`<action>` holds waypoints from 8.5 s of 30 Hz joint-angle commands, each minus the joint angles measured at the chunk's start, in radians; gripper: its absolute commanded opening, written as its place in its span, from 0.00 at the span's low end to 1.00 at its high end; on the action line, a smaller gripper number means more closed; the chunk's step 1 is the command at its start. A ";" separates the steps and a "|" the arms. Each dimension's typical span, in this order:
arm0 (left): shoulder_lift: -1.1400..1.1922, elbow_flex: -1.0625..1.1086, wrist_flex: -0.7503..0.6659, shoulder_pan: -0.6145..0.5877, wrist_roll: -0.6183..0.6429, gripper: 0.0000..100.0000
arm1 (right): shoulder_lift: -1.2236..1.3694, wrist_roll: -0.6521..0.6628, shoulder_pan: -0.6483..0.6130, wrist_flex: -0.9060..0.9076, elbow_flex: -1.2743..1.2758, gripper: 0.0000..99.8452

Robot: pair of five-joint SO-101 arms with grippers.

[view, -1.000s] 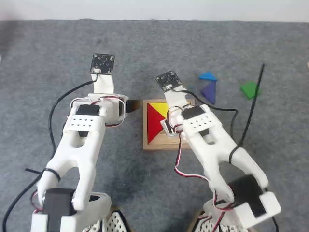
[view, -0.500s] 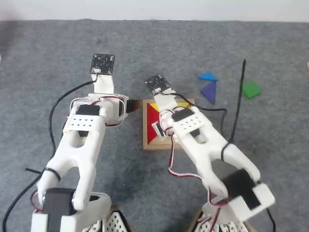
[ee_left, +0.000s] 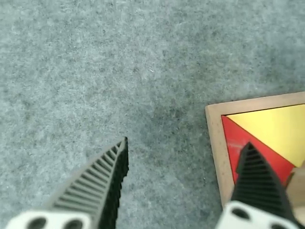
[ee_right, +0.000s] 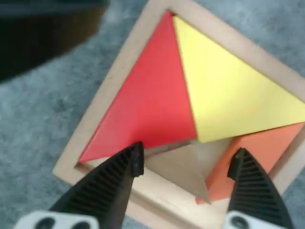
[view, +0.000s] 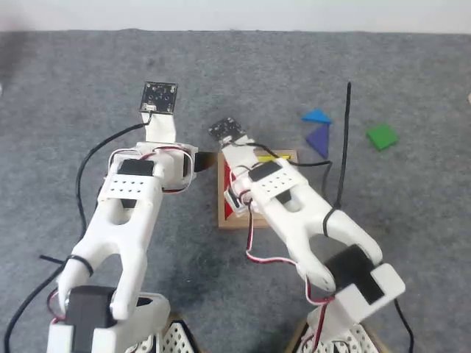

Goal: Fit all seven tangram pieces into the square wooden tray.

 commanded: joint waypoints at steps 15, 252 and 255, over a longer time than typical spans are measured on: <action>-0.005 -0.002 -0.020 0.000 0.003 0.35 | -0.288 0.009 0.107 0.073 0.146 0.30; -0.005 0.015 -0.021 -0.002 0.002 0.35 | 1.118 0.649 0.792 0.969 -2.188 0.02; -0.005 0.018 -0.023 0.002 0.002 0.35 | 1.038 0.594 0.750 0.972 -2.179 0.03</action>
